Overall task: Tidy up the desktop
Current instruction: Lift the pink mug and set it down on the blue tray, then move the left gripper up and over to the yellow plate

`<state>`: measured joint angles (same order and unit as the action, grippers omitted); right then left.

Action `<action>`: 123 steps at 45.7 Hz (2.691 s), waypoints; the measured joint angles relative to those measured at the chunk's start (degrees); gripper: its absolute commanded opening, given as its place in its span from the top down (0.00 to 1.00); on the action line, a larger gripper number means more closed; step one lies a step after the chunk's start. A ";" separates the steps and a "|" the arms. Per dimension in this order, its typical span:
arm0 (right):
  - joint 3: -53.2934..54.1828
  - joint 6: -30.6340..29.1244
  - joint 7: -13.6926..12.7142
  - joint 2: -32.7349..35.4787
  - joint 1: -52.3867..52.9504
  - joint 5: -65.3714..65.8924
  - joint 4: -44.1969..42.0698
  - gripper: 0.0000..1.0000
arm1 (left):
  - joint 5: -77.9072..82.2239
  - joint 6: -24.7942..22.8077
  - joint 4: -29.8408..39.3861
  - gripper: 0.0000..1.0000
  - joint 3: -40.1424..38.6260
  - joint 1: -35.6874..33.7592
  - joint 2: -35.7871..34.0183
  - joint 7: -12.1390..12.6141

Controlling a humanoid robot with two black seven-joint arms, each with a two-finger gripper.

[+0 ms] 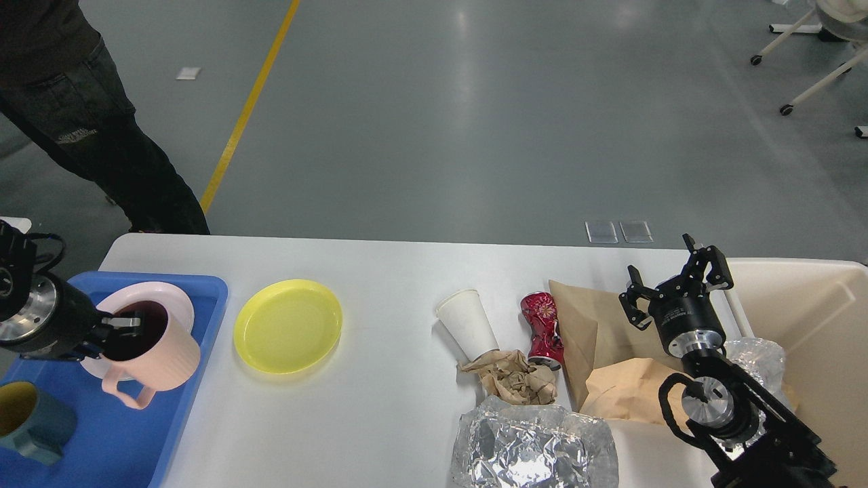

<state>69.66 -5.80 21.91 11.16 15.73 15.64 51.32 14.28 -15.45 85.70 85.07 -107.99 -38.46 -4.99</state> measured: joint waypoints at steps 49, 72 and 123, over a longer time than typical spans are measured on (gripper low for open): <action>0.00 0.00 0.00 0.00 0.01 0.00 0.09 0.00 | 3.47 -2.77 -19.89 0.07 -12.03 29.93 -6.31 -3.13; 0.01 0.00 0.00 0.00 0.01 -0.01 0.10 0.00 | -6.19 -12.48 -5.63 0.05 9.05 -5.54 1.20 -3.41; 0.00 0.00 0.01 0.00 0.00 0.00 0.01 0.00 | -35.13 -23.66 7.53 0.05 1.02 -36.44 35.84 -4.20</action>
<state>69.65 -5.80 21.92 11.16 15.73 15.64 51.33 -20.85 -39.11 93.23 86.09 -144.43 -2.61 -9.19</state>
